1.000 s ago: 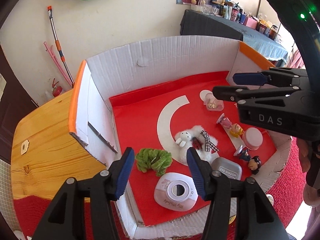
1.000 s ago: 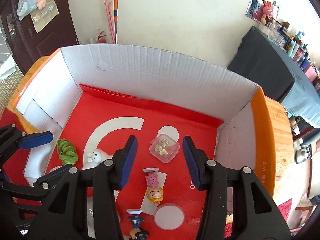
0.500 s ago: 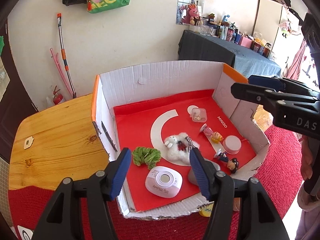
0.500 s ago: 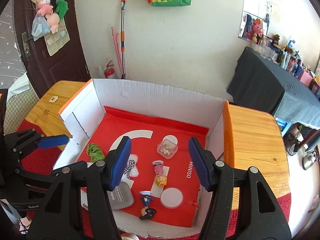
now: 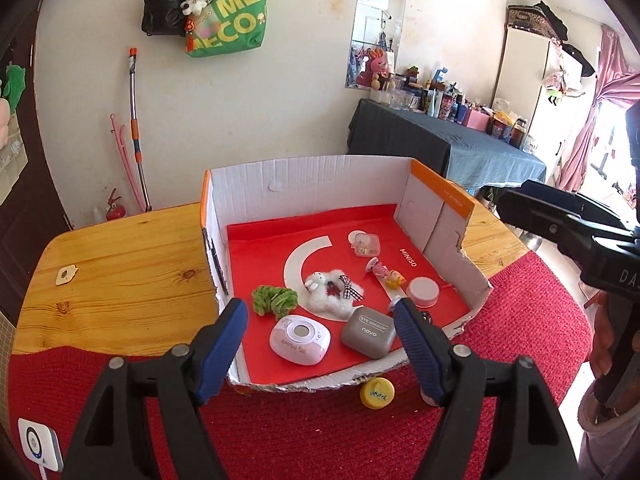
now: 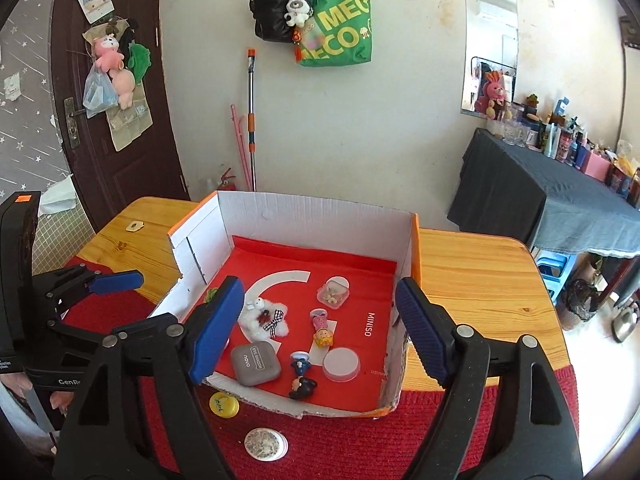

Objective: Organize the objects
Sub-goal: 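Withdraw both tools from the box toward the yellow tin and cream jar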

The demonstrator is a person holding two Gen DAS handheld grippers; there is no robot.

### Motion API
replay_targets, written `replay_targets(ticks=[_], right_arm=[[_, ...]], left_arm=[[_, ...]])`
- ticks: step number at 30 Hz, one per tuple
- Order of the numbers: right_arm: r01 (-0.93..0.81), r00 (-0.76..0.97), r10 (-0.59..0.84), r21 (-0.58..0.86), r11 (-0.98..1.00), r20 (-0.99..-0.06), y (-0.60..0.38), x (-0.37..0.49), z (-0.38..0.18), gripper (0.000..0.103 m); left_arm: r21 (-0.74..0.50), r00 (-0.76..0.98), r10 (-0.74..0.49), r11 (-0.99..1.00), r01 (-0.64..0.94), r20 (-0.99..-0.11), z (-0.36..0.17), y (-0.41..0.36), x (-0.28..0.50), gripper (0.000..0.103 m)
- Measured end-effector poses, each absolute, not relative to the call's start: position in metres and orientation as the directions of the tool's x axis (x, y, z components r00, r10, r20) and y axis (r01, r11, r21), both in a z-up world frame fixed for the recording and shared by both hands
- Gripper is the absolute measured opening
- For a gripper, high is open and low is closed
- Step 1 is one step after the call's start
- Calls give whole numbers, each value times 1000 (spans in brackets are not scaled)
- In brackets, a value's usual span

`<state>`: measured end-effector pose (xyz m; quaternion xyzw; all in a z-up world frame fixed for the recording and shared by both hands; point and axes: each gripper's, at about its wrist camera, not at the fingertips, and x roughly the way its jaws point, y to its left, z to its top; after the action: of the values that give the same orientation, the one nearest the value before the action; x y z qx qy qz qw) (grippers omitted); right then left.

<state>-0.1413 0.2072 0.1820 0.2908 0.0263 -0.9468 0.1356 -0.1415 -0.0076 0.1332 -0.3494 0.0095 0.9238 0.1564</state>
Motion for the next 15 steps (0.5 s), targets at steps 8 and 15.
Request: replay_targets(ticks=[8, 15], right_arm=[[257, -826, -241, 40, -966, -509, 214, -99, 171, 91], [243, -827, -234, 52, -969, -512, 217, -69, 139, 96]], left_arm=[[-74, -760, 248, -964, -256, -600, 125, -5, -108, 95], [-48, -810, 179, -982, -185, -558, 106, -5, -80, 103]])
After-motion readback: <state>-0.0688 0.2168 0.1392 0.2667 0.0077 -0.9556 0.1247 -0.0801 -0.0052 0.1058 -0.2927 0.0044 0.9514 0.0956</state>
